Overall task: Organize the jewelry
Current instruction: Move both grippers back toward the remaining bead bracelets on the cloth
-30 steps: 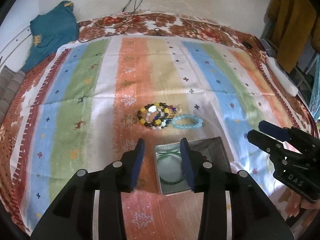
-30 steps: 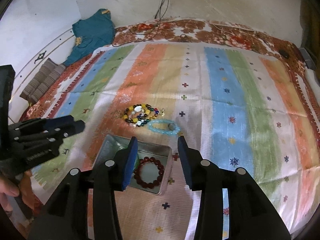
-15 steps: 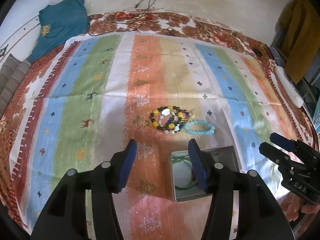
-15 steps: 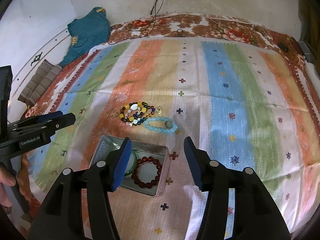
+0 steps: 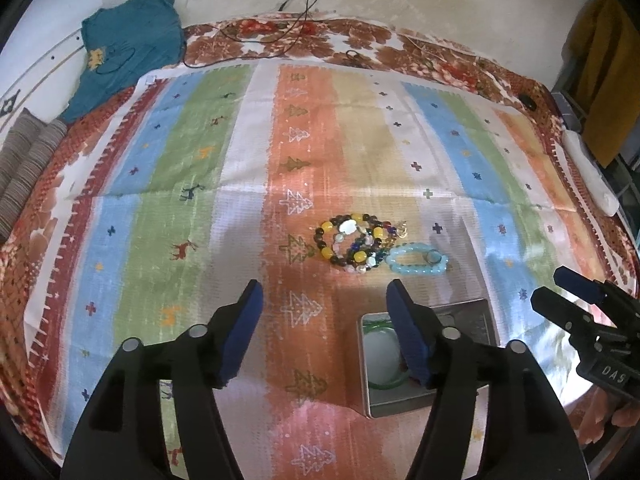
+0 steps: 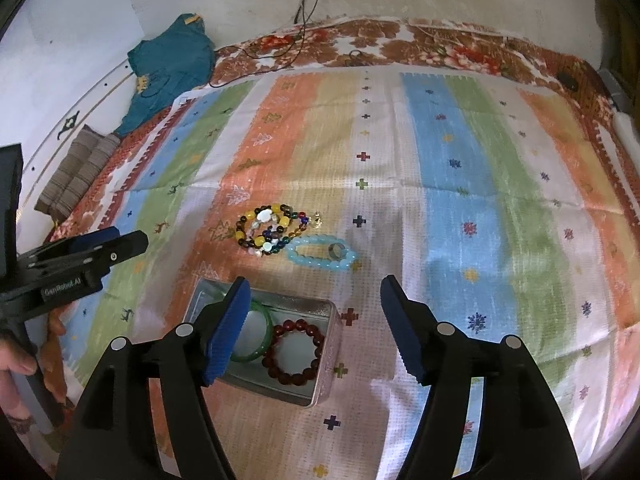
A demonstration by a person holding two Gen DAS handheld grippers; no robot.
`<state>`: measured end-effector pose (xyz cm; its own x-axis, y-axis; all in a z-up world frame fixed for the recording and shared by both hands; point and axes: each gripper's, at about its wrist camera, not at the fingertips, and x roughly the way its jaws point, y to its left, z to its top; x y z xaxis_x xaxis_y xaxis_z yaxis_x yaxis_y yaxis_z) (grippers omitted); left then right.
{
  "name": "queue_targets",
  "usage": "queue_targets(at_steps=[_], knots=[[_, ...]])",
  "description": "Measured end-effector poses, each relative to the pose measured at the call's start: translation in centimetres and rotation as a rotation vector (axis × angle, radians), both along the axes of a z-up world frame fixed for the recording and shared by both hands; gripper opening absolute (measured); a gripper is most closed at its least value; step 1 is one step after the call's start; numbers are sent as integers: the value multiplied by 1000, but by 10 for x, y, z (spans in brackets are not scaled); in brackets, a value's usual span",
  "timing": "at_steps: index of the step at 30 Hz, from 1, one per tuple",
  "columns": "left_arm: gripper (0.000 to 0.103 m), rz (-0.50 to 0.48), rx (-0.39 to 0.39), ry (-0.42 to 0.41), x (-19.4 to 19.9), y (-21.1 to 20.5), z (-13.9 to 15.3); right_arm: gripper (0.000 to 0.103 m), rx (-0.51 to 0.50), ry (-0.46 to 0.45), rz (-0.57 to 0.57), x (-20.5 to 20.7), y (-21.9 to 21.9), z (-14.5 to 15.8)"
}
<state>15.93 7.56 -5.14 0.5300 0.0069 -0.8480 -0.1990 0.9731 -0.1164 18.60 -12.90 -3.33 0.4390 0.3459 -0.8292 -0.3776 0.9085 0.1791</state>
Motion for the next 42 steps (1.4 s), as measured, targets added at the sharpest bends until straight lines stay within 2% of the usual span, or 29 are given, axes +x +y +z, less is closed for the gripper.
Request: queue_targets(at_steps=[8,12,20,42], knots=[[69,-10,14,8,7,-2,-2,71,-32,-3,-19,10,2,-5],[69,-7,11,13,12,2,-6,71,15,42,-14,18,-1,-8],[71,14,-17,40,22,13,-19,72,-51,38,21,26,6,-14],[71,-21,50,119,62,13,-52,72,-173,88,96,48,38,-49]])
